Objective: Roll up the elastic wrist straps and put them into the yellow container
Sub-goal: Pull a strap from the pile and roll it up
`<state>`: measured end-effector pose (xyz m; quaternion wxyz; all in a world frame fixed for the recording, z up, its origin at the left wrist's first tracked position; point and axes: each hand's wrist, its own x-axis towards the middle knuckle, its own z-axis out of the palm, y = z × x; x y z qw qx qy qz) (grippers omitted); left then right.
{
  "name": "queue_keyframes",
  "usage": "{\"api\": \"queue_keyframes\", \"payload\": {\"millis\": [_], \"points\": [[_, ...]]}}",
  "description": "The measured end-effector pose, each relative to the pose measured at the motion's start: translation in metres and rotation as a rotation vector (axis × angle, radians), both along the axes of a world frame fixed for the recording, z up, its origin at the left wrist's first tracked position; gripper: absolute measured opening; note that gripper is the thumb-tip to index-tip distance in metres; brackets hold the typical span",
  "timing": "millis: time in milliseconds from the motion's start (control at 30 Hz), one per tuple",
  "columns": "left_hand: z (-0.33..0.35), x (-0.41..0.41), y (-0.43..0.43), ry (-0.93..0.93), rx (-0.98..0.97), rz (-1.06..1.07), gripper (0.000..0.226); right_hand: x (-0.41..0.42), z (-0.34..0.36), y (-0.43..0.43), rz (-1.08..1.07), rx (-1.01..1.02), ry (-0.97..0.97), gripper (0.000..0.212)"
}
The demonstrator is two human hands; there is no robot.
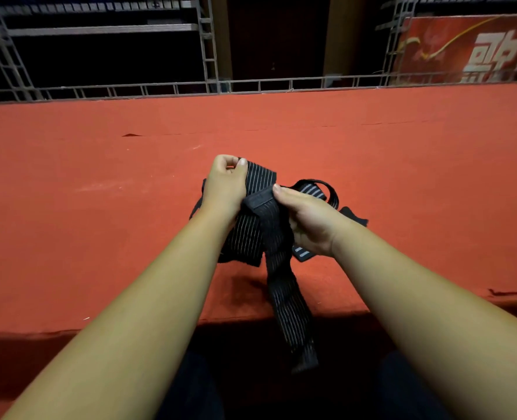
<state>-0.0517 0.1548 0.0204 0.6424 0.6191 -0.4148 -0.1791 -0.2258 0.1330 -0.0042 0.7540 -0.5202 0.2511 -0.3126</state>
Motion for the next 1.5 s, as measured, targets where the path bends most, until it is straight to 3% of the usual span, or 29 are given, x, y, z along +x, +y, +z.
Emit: {"api": "queue_keyframes", "payload": {"millis": [200,300,367,433,567,767,900,1000,1100,1233,1500], "points": [[-0.015,0.004,0.017,0.185,0.299,-0.297,0.028,0.013,-0.009,-0.021,-0.235,0.038,-0.046,0.043],[-0.029,0.013,0.030,0.136,0.458,-0.406,0.039,0.014,-0.012,-0.033,-0.356,0.128,-0.076,0.042],[-0.039,0.019,0.033,0.101,0.503,-0.419,0.031,0.012,-0.015,-0.039,-0.422,0.204,-0.107,0.043],[-0.046,0.023,0.034,0.160,0.498,-0.402,0.019,0.008,-0.016,-0.043,-0.503,0.252,-0.109,0.040],[-0.048,0.026,0.033,0.346,0.455,-0.339,0.030,-0.001,-0.022,-0.049,-0.623,0.334,-0.091,0.039],[-0.042,0.018,0.026,0.269,0.357,-0.211,0.052,-0.006,-0.027,-0.051,-0.729,0.379,-0.084,0.033],[-0.044,0.020,0.025,0.233,0.357,-0.175,0.050,-0.011,-0.028,-0.053,-0.792,0.415,-0.113,0.027],[-0.045,0.016,0.025,0.344,0.276,-0.162,0.041,-0.018,-0.032,-0.053,-0.771,0.386,-0.072,0.025],[-0.041,0.014,0.026,0.450,0.191,-0.153,0.032,-0.024,-0.038,-0.055,-0.663,0.277,0.089,0.028],[-0.032,0.014,0.022,0.405,0.103,-0.136,0.023,-0.037,-0.042,-0.047,-0.563,0.005,0.323,0.027],[0.003,-0.005,0.019,0.209,0.021,-0.248,0.015,-0.024,0.004,-0.016,-0.203,-0.334,0.107,0.023]]}}
